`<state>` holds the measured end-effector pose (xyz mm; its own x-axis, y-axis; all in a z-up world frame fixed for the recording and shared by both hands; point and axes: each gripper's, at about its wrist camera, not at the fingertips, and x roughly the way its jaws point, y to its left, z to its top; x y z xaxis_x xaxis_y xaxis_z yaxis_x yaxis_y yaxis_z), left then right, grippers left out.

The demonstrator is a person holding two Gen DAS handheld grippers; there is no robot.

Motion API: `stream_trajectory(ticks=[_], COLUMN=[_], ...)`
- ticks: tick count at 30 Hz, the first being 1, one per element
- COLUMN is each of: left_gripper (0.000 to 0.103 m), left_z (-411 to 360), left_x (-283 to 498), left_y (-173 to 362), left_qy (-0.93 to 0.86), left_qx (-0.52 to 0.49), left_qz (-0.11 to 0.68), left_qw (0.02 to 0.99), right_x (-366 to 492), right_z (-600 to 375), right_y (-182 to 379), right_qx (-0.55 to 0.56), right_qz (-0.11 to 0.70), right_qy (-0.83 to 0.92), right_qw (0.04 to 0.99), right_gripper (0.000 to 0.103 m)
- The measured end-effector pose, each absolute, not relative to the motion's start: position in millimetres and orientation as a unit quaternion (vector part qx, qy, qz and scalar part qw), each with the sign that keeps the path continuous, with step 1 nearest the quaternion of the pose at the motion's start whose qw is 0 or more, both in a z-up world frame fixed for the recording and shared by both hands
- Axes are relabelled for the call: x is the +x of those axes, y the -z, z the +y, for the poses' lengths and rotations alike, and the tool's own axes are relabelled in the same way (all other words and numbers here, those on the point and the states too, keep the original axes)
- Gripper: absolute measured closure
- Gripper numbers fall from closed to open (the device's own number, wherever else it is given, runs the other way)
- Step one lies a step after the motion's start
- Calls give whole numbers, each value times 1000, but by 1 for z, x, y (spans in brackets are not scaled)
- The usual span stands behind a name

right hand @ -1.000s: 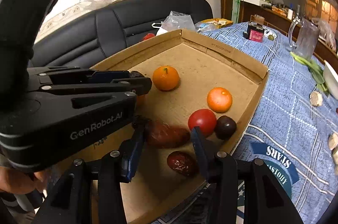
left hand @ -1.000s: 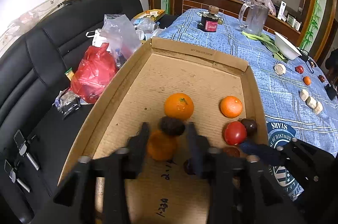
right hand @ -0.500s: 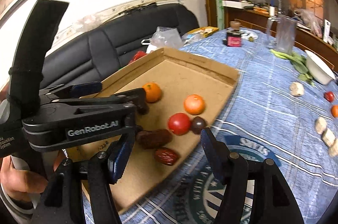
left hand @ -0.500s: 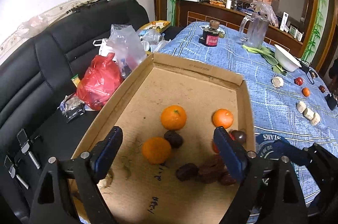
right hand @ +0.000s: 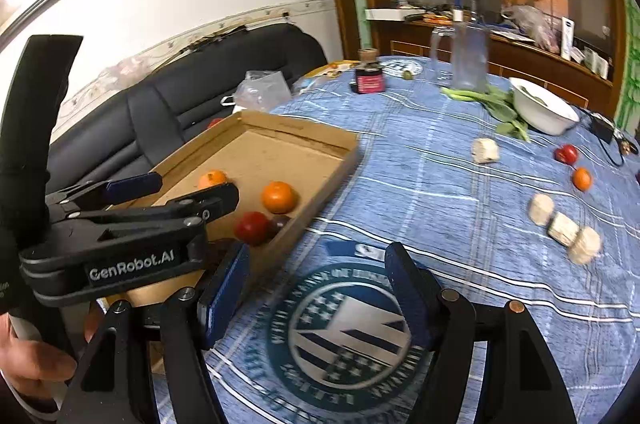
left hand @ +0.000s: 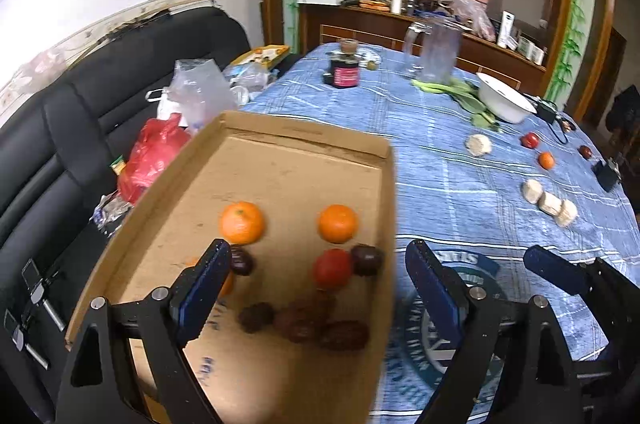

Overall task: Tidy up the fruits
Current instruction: 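Move both open tools from the box toward the beige cakes on the tablecloth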

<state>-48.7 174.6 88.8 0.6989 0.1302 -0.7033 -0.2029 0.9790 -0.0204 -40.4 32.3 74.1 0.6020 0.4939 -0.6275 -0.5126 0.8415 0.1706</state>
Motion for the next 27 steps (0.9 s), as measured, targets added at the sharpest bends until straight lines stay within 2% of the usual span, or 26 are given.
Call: stream_trajectory(ticks=[27], left_gripper=[15], left_z=[49], left_x=[9], left_y=[-70], left_qy=[20], left_qx=[-28], left_qz=[425], left_qw=[905], right_x=[2], right_z=[-135], right_y=[-45], right_qx=[19], right_qz=[384], right_qy=[-141], right_qw=[912], right_gripper=[29])
